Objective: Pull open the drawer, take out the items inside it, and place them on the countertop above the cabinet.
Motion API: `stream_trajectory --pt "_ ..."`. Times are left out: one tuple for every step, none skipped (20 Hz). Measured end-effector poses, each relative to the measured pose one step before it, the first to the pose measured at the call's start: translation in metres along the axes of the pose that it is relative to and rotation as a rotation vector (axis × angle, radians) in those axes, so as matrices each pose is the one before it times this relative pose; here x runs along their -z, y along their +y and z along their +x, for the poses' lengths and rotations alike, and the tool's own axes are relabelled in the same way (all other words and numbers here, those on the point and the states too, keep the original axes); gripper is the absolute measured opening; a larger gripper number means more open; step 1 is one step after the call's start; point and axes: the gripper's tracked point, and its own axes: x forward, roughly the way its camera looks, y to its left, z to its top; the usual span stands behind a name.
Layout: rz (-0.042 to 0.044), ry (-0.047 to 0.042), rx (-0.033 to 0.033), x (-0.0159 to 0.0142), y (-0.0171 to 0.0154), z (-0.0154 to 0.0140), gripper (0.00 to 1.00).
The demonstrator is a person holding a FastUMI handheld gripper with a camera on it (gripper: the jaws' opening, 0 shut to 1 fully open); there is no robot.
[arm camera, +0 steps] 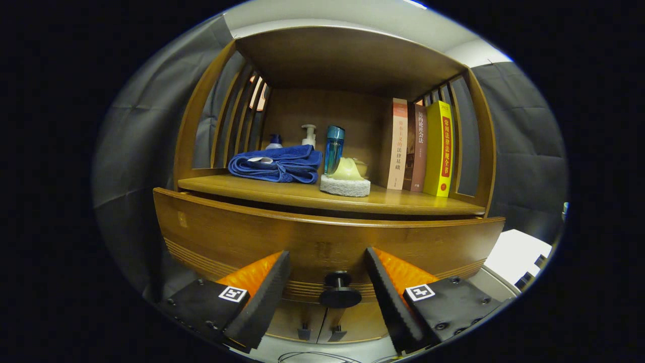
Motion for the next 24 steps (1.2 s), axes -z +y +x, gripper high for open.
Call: stream_trajectory --pt "0.00181 0.00167 -0.00003 0.00062 0.00012 0.00379 0.98" --pt "0.00141 -0.0003 -0.00037 0.00039 -0.00006 0.00383 0.98" --pt "-0.00047 0.00247 -0.00094 0.0004 0.00005 0.00272 0.98" --pt "-0.00479 0.00128 -0.00161 0.00089 -0.00032 0.00257 0.98" --pt "-0.0017 0.00069 -0.00025 0.00072 0.0001 0.00411 0.98" --pt "0.00011 0.00085 0.00057 -0.00013 -0.00091 0.00374 0.98" --pt "0.00101 0.00171 0.00071 0.00049 0.00078 0.00277 0.98" --pt "0.00292 0.00105 0.00069 -0.0002 -0.00009 0.00291 0.98" --pt "0.00228 0.0012 0.00031 -0.00061 0.00017 0.00356 0.98" --pt "-0.00074 0.00375 -0.00037 0.00022 -0.00018 0.00299 0.98" --pt "0.00183 -0.01228 -0.00087 -0.00207 0.00069 0.00102 0.98" --pt "-0.00716 0.00613 -0.00152 0.00234 -0.00086 -0.00006 0.98" --pt "-0.00119 -0.00046 -0.00102 -0.001 -0.00023 -0.0008 0.98" --pt "0.00773 0.00451 -0.00103 0.00015 0.00014 -0.00014 0.99" --pt "0.01518 -0.00374 0.00176 -0.00493 -0.00057 -0.00048 0.99" --pt "0.01532 -0.01398 0.00329 -0.00725 -0.00158 -0.00303 0.99" --pt "0.0106 -0.01237 0.00097 -0.0082 -0.00067 -0.00417 0.99" --pt "0.00551 -0.01593 0.00175 -0.00885 -0.00179 -0.00537 0.99" --pt "0.00364 -0.01591 -0.0018 -0.00936 -0.0009 -0.00728 0.99" --pt "0.00332 -0.01668 -0.00457 -0.00997 -0.00025 -0.00758 0.99" --pt "0.00267 -0.01233 -0.00536 -0.00965 -0.00052 -0.00876 0.99" --pt "0.00232 -0.01029 -0.00099 -0.00812 -0.00122 -0.00846 0.99" --pt "0.00256 -0.00178 -0.00624 -0.00702 0.0 -0.00881 0.99" --pt "0.0038 -0.00608 -0.00816 -0.0081 0.00028 -0.0094 0.99"
